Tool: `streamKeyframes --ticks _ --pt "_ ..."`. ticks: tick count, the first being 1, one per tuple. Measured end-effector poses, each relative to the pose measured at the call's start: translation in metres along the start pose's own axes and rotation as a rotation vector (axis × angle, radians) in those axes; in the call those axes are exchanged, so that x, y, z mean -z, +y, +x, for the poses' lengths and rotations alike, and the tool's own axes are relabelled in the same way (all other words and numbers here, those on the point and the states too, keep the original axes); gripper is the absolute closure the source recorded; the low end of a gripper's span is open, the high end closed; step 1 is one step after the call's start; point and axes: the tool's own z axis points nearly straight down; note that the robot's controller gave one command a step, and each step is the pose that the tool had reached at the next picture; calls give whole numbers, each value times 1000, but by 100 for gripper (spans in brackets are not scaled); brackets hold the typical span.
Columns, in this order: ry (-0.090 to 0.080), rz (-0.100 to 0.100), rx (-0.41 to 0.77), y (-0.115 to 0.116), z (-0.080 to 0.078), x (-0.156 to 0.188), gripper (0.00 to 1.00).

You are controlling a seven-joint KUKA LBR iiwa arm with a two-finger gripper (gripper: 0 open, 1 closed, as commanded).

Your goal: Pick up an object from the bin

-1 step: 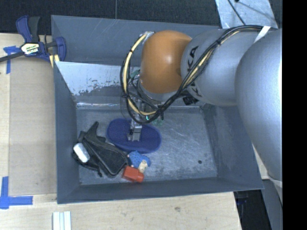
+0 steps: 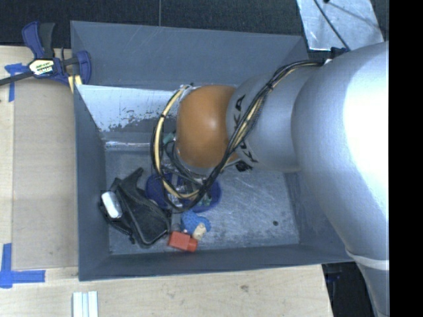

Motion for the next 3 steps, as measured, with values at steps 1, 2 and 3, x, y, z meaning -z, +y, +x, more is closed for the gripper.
streamKeyframes --ticks 1,2,3 --pt "-7 -1 -5 -1 -3 5 100" --pt "-1 -1 13 -16 -4 111 100" --pt "-2 -1 29 -22 -14 184 100"
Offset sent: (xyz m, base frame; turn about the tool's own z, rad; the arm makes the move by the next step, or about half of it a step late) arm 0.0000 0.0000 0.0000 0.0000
